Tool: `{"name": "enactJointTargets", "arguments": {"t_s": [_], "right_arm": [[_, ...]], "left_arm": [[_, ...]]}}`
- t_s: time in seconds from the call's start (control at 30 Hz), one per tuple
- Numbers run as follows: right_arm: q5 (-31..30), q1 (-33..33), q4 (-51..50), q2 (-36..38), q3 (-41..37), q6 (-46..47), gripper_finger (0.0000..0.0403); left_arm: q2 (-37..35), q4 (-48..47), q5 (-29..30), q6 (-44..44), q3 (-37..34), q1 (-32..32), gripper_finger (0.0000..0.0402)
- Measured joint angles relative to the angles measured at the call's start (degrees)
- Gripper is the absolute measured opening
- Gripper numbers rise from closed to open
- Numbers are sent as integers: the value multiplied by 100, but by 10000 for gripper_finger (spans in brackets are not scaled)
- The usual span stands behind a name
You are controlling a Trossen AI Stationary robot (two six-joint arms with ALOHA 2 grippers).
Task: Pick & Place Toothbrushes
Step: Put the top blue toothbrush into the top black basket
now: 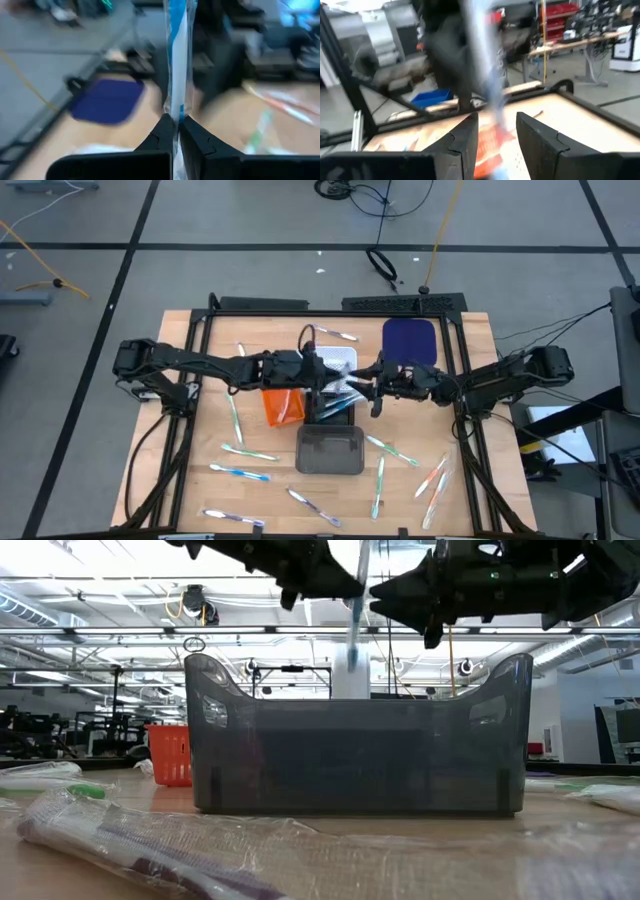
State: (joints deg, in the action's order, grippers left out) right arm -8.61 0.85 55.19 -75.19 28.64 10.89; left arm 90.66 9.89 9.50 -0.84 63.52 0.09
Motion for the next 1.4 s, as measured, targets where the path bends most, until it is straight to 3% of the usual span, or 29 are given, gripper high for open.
{"name": "enactJointTargets", "arguments": {"t_s": [0.1, 0.47, 0.87, 0.97, 1.1, 1.23, 1.4], "right_arm": [[56, 3, -25, -1, 0, -3, 126], [135, -1, 810, 3, 0, -78, 126], [130, 1, 836, 1, 0, -130, 124], [134, 1, 767, 1, 0, -130, 101], [142, 1, 665, 1, -1, -202, 23], [150, 6, 637, 3, -2, -145, 18], [138, 103, 612, -1, -2, -208, 17]], "left_arm": [[-78, -194, 213, -20, -17, 8, 5], [20, -213, 56, 206, -21, -27, 7], [471, 647, -394, 281, -14, -30, 9], [464, 616, -362, 295, -20, -27, 13], [440, 514, -358, 314, -19, -27, 5], [423, 476, -353, 315, -19, -32, 12], [421, 360, -355, 393, -19, -34, 56]]}}
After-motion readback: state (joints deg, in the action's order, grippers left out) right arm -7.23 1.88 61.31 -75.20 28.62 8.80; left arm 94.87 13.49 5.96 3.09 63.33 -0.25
